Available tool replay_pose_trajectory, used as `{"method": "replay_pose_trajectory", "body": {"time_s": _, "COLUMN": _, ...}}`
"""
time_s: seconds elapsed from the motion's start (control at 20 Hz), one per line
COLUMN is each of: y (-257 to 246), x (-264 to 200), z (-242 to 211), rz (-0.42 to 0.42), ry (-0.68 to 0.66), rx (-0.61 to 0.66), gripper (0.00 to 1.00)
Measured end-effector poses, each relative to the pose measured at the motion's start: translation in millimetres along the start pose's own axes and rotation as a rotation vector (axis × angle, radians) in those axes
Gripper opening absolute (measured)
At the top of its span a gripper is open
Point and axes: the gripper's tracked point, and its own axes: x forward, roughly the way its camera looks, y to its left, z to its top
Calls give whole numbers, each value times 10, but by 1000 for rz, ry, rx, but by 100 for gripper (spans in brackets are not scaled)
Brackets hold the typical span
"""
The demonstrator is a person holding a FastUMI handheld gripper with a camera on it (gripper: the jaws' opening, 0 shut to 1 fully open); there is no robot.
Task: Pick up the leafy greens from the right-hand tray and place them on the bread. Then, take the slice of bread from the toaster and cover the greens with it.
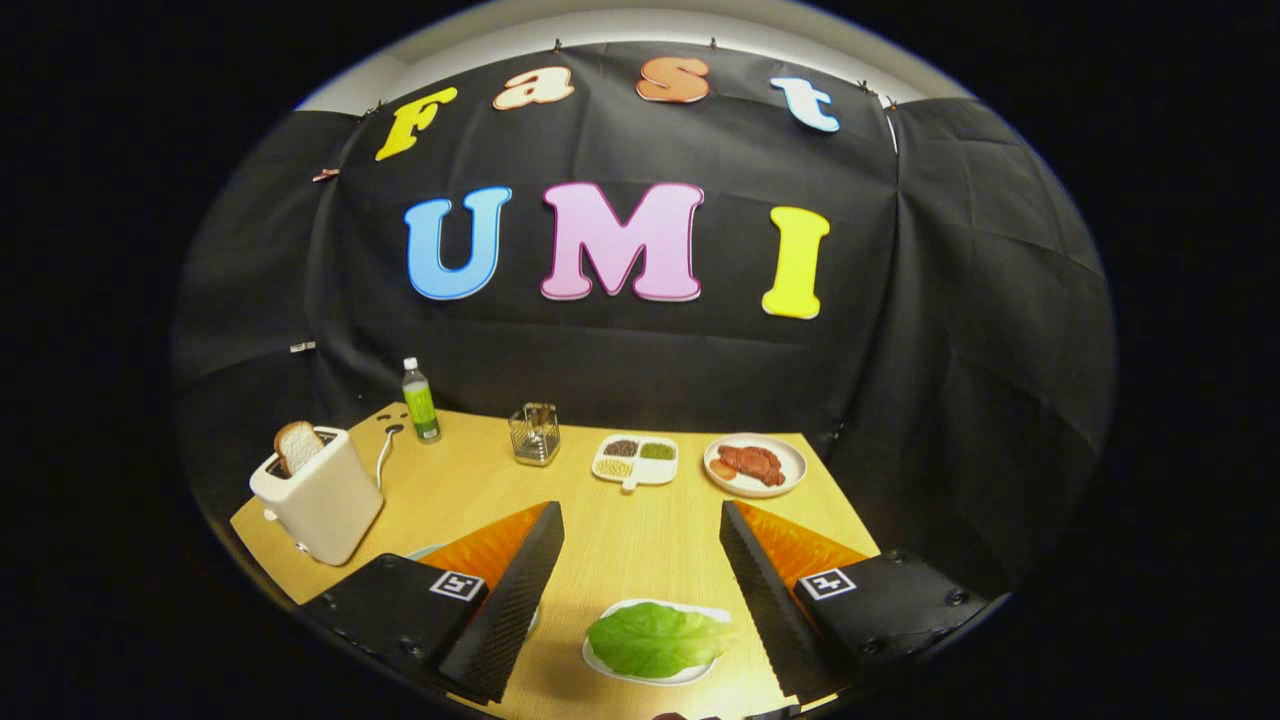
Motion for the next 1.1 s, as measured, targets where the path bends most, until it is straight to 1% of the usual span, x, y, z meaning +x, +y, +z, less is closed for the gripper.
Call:
{"method": "replay_pose_trajectory", "body": {"time_s": 0.2, "y": -73, "x": 122, "z": -432, "rz": 14, "ry": 115, "rx": 12, "gripper": 98}}
{"method": "replay_pose_trajectory", "body": {"time_s": 0.6, "y": -241, "x": 373, "z": -1034, "rz": 37, "ry": 258, "rx": -40, "gripper": 98}}
{"method": "replay_pose_trajectory", "body": {"time_s": 1.1, "y": -256, "x": 552, "z": -2028, "rz": 121, "ry": 515, "rx": -101, "gripper": 98}}
